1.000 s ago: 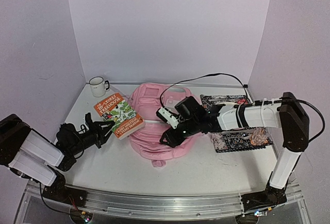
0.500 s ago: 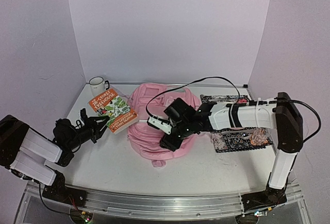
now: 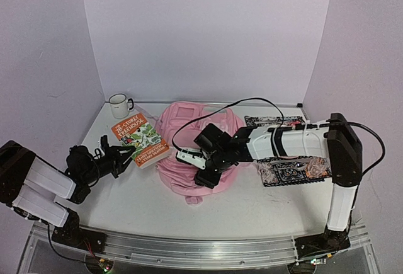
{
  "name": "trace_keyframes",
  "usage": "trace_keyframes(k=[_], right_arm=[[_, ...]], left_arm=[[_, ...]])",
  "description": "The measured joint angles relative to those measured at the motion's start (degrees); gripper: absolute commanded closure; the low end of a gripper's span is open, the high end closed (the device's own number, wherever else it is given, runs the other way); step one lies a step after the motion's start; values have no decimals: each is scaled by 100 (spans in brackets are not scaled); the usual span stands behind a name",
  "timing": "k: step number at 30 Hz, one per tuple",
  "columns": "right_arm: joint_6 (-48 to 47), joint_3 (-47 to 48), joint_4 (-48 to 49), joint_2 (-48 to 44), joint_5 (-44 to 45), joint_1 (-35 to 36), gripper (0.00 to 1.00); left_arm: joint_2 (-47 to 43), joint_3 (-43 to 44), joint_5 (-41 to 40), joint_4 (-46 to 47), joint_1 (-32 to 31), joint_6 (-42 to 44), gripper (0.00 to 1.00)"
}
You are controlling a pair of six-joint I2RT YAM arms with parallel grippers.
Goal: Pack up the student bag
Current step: Open the largest pocket of the student bag.
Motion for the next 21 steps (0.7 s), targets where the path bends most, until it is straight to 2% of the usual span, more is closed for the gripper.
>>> trace_keyframes(k=[2,5,10,12,21], right_arm=[[-30,24,-18,53,12,18,38],[-78,83,-25,158,107,38,50],[-155,186,-40,267,393,66,88],[-191,265,-44,305,551,87,99],[-214,324,-44,337,1022,145,100]], left_arm=[[0,2,26,-19,8,2,100],[-12,9,55,-120,21,2,100],[-187,9,68,-359,32,3,100],[-317,9,86,-432,32,8,100],[-1080,9,107,-1106,32,144,100]])
